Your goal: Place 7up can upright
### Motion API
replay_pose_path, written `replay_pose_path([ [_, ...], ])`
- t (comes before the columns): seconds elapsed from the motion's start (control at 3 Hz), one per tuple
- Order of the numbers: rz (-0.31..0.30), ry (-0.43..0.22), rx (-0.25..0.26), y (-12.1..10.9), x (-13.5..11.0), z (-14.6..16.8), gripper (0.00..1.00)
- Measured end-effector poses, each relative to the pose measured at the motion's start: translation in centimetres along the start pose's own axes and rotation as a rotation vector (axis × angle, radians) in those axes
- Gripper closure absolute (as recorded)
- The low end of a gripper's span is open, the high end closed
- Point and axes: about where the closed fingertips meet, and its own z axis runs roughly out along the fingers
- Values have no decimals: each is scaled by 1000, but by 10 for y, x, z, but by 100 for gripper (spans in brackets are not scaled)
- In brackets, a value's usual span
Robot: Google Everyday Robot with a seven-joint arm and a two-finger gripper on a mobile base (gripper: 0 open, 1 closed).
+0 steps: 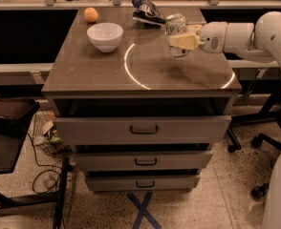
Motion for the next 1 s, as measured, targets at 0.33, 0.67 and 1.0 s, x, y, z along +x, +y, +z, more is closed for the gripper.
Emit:
replay_pose_path([
  [0.33,-22,-24,-8,5,3,2,100],
  [0.67,-65,-49,-22,11,15,7,100],
  [1.0,-63,-48,-24,11,17,7,100],
])
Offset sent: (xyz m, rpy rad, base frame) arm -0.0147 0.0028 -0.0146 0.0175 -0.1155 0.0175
